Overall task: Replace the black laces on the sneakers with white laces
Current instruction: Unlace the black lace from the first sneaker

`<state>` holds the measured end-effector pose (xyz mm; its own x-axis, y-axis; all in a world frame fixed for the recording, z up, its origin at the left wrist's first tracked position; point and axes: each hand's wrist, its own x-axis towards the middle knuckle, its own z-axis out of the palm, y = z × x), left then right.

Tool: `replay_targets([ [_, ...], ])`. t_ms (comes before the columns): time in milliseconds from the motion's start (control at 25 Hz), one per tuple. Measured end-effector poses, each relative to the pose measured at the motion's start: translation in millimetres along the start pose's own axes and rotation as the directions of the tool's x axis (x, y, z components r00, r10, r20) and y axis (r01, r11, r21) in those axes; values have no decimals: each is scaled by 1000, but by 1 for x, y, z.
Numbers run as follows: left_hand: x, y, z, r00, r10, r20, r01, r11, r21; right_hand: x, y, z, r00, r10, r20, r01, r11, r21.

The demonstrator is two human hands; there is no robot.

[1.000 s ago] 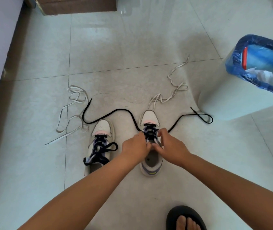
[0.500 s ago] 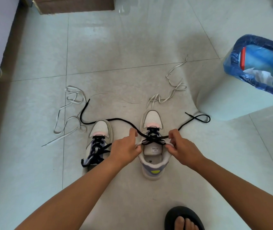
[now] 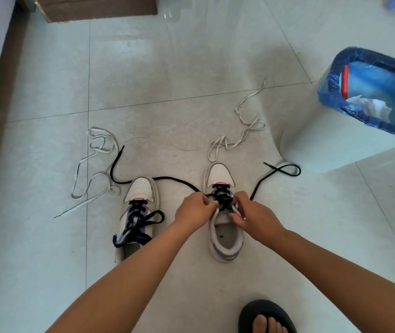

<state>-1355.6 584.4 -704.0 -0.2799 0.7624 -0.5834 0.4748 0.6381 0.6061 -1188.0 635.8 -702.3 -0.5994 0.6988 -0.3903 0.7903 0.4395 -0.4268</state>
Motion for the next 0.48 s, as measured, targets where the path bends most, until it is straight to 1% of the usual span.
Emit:
replay_targets([
  [80,1,6,-2,998,48,33,-49,998,36,2,0,-1,1000,-8,3,8,1000,-21],
  [120,2,8,-3,996,81,33,-84,992,98,3,0,-2,1000,-7,5,7,1000,-29],
  [160,2,11,-5,992,124,30,-127,967,219,3,1,-2,1000,-3,7,3,999,-41],
  [200,2,13,-7,982,186,20,-178,899,399,4,1,-1,1000,2,9,-1,998,-59],
  [240,1,15,-9,964,266,30,-232,773,591,4,2,-1,1000,2,11,-1,997,-79],
  [280,3,15,-10,940,333,74,-281,633,722,4,2,-1,1000,-1,14,2,995,-96],
  [320,6,15,-11,912,391,120,-325,515,793,4,1,0,1000,-8,17,10,994,-109],
  [360,6,15,-9,910,398,116,-322,504,802,4,0,1,1000,-17,19,19,993,-118],
  [400,4,16,-6,938,339,78,-280,603,747,4,-2,1,1000,-26,18,28,992,-121],
  [440,6,17,-3,982,191,11,-162,801,577,3,-4,2,999,-29,14,30,993,-117],
  [480,6,19,-3,1000,-13,3,12,954,298,3,-5,2,1000,-26,5,26,994,-109],
])
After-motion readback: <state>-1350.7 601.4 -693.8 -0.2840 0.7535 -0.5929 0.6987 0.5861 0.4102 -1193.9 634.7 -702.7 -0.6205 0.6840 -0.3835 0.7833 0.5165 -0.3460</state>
